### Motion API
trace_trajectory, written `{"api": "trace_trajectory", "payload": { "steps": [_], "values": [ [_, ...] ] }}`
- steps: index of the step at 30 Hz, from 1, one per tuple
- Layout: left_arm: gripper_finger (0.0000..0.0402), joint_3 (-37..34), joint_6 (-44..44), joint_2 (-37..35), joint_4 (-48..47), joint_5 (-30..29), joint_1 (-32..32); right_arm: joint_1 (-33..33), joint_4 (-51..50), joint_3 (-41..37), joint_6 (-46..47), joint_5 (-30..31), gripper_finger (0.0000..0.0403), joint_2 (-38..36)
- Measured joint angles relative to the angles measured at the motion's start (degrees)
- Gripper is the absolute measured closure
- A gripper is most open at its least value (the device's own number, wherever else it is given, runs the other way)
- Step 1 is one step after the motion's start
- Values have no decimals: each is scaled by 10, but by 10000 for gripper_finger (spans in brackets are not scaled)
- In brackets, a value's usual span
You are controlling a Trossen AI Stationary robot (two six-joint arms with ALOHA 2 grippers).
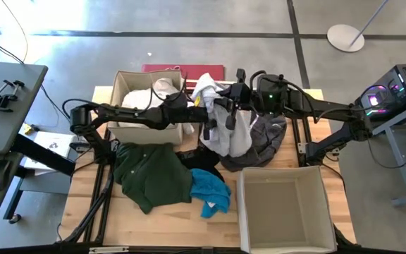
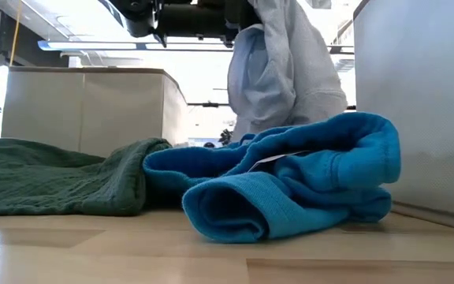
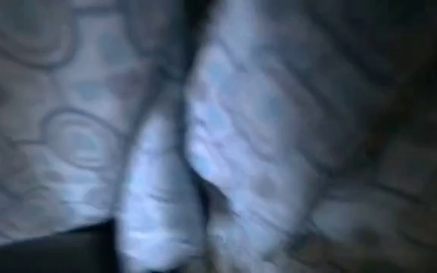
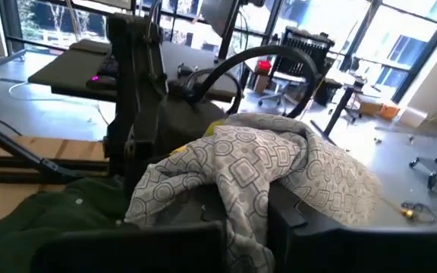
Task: Sort clothes
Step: Put the gray dotted shirt into the top laundry organizer
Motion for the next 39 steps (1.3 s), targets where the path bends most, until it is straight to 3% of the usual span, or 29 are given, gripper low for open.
{"api": "trace_trajectory", "payload": {
  "steps": [4,11,15,21,26,30,35,37,39],
  "values": [
    [368,1,-11,-1,-15,38,-4,0,-18,0,22,4,329,0],
    [391,0,-18,-52,-90,32,-12,0,-147,2,77,106,195,-26],
    [392,0,20,-126,-133,-52,-3,4,-223,2,120,191,142,-59],
    [393,1,161,-268,-129,-192,-4,20,-298,2,161,281,129,-97],
    [394,1,279,-387,-138,-301,-3,31,-336,2,189,289,129,-101],
    [394,12,349,-442,-188,-427,12,36,-346,2,195,289,128,-90],
    [394,15,301,-462,-357,-490,82,36,-349,2,195,288,128,-73],
    [394,15,224,-457,-461,-471,120,36,-352,2,195,288,128,-65],
    [394,15,132,-441,-572,-405,159,36,-355,2,195,288,128,-58]
  ]
}}
